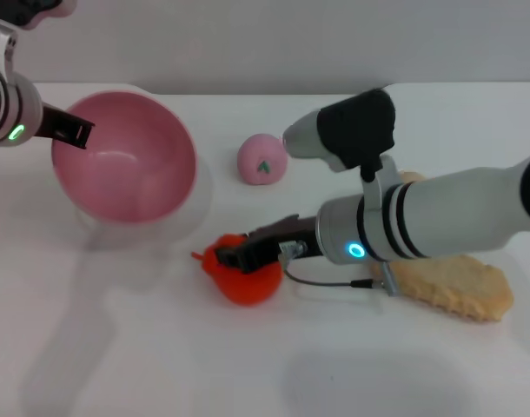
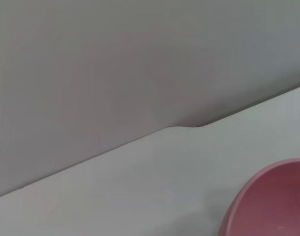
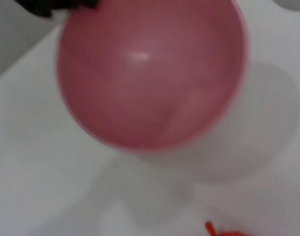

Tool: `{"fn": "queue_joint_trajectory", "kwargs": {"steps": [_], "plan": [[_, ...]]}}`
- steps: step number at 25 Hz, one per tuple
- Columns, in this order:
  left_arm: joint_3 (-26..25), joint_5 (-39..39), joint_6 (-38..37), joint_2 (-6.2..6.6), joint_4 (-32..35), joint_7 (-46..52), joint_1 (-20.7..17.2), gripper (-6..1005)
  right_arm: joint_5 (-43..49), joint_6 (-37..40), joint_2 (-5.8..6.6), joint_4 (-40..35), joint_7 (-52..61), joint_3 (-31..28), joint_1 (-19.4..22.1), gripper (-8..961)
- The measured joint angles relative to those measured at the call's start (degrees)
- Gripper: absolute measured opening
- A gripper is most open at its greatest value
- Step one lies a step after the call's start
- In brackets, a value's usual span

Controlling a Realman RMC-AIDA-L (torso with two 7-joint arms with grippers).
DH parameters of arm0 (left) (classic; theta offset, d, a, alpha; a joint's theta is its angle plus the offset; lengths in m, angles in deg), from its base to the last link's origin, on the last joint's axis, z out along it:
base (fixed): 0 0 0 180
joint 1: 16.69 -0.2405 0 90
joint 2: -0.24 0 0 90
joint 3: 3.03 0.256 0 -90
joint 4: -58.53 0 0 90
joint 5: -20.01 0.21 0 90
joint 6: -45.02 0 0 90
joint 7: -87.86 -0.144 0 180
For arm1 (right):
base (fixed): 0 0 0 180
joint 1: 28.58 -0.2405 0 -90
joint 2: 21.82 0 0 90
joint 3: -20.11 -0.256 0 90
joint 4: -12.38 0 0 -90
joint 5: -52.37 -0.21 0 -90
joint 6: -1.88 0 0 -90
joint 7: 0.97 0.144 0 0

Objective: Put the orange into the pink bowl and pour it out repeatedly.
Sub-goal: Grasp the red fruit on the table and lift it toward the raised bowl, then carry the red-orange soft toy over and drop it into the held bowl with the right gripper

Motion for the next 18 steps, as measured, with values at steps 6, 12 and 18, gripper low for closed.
{"fn": "queue_joint_trajectory", "kwargs": {"steps": [6, 12, 18], "plan": [[0.0, -3.52, 0.0, -0.01, -0.45, -1.38, 0.0, 41, 10.56, -7.53, 0.0, -21.21, 1.15, -8.76, 10.73, 240], [1.11, -10.02, 1.2, -0.07, -0.7, -3.76, 0.19, 41, 17.55, -12.92, -0.27, -41.29, 2.27, -16.47, 20.04, 130], [4.09, -15.86, 0.93, -0.19, -1.08, -3.91, 1.77, 41, 18.32, -13.34, -0.38, -44.48, 2.34, -17.23, 21.51, 88]]}}
